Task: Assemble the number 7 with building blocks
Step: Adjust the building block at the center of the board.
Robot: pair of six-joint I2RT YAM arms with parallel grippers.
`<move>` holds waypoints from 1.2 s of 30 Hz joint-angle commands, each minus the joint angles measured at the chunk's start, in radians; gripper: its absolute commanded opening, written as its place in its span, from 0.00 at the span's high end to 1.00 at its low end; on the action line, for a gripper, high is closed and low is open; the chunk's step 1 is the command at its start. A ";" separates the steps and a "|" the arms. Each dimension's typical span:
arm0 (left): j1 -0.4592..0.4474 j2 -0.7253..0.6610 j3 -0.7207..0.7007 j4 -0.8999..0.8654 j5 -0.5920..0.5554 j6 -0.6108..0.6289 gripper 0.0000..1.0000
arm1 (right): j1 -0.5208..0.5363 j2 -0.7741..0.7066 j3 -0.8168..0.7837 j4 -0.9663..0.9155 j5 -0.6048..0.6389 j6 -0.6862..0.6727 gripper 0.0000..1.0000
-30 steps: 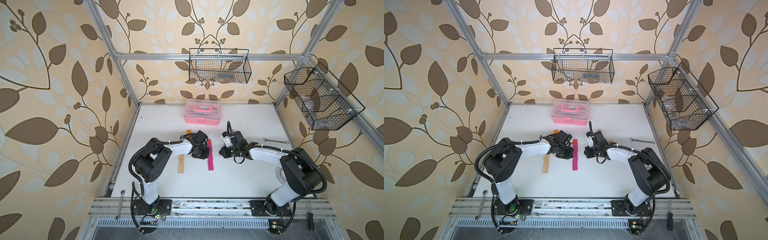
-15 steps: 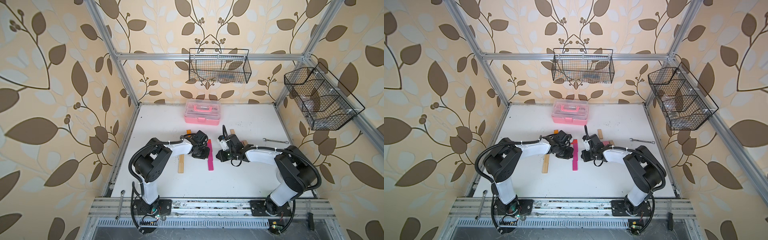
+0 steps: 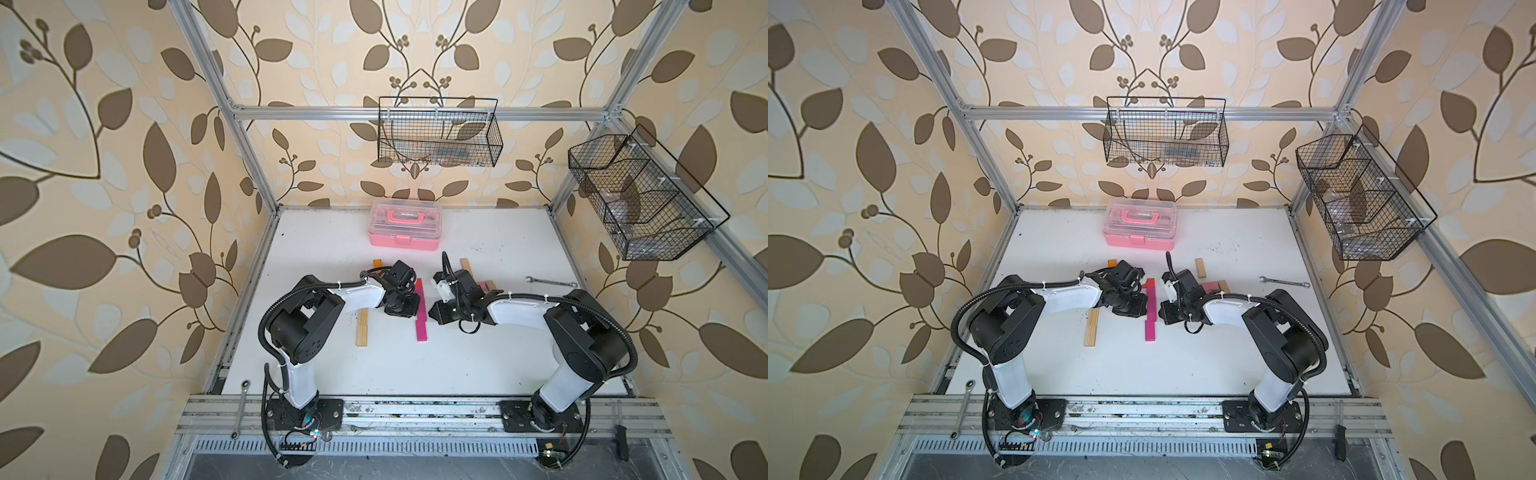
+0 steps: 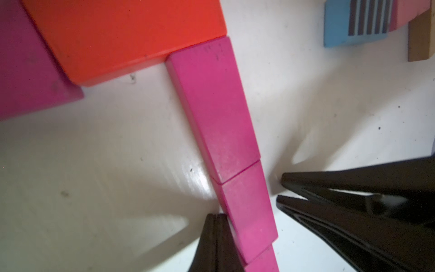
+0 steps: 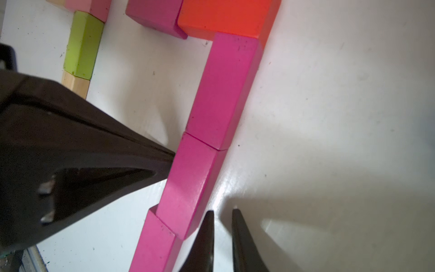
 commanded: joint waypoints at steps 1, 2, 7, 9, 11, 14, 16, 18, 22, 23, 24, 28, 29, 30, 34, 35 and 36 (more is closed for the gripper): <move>-0.007 0.023 0.014 -0.015 0.003 0.009 1.00 | 0.003 0.027 -0.006 -0.001 -0.012 0.004 0.83; -0.007 0.022 0.014 -0.017 0.001 0.010 1.00 | 0.003 0.031 -0.005 0.001 -0.012 0.004 0.83; -0.007 0.015 0.005 -0.022 -0.006 0.009 1.00 | 0.003 0.039 -0.003 0.005 -0.017 0.005 0.83; -0.007 0.010 0.001 -0.028 -0.015 0.009 1.00 | 0.003 0.041 -0.001 0.004 -0.017 0.004 0.83; -0.007 -0.003 -0.009 -0.035 -0.026 0.012 1.00 | 0.003 0.039 -0.003 0.003 -0.015 0.002 0.83; -0.005 -0.027 -0.026 -0.057 -0.044 0.012 1.00 | -0.001 0.032 -0.010 -0.003 -0.013 -0.001 0.83; -0.006 -0.044 -0.040 -0.074 -0.049 0.014 1.00 | -0.002 0.025 -0.017 -0.008 -0.011 -0.004 0.83; -0.007 -0.063 -0.056 -0.090 -0.050 0.014 1.00 | -0.002 0.019 -0.023 -0.013 -0.009 -0.006 0.83; -0.011 -0.111 -0.100 -0.125 -0.040 0.007 1.00 | 0.002 -0.001 -0.045 -0.020 -0.003 -0.006 0.83; -0.014 -0.123 -0.112 -0.133 -0.038 0.008 1.00 | 0.003 -0.006 -0.052 -0.020 -0.003 -0.004 0.83; -0.018 -0.133 -0.119 -0.142 -0.031 0.012 1.00 | 0.004 -0.011 -0.059 -0.021 0.001 -0.004 0.83; -0.057 -0.155 -0.130 -0.175 0.000 0.027 1.00 | 0.011 -0.038 -0.086 -0.026 0.013 0.000 0.83; -0.070 -0.155 -0.128 -0.177 0.006 0.027 1.00 | 0.012 -0.044 -0.090 -0.027 0.016 0.000 0.83; -0.079 -0.152 -0.127 -0.178 0.007 0.025 1.00 | 0.014 -0.047 -0.094 -0.027 0.018 0.000 0.83; -0.097 -0.145 -0.134 -0.143 0.028 0.005 1.00 | 0.028 -0.069 -0.111 -0.036 0.026 0.002 0.83; -0.099 -0.142 -0.138 -0.131 0.032 0.000 1.00 | 0.033 -0.076 -0.117 -0.035 0.026 0.002 0.83; -0.099 -0.139 -0.138 -0.126 0.027 -0.003 1.00 | 0.038 -0.079 -0.121 -0.036 0.028 0.004 0.83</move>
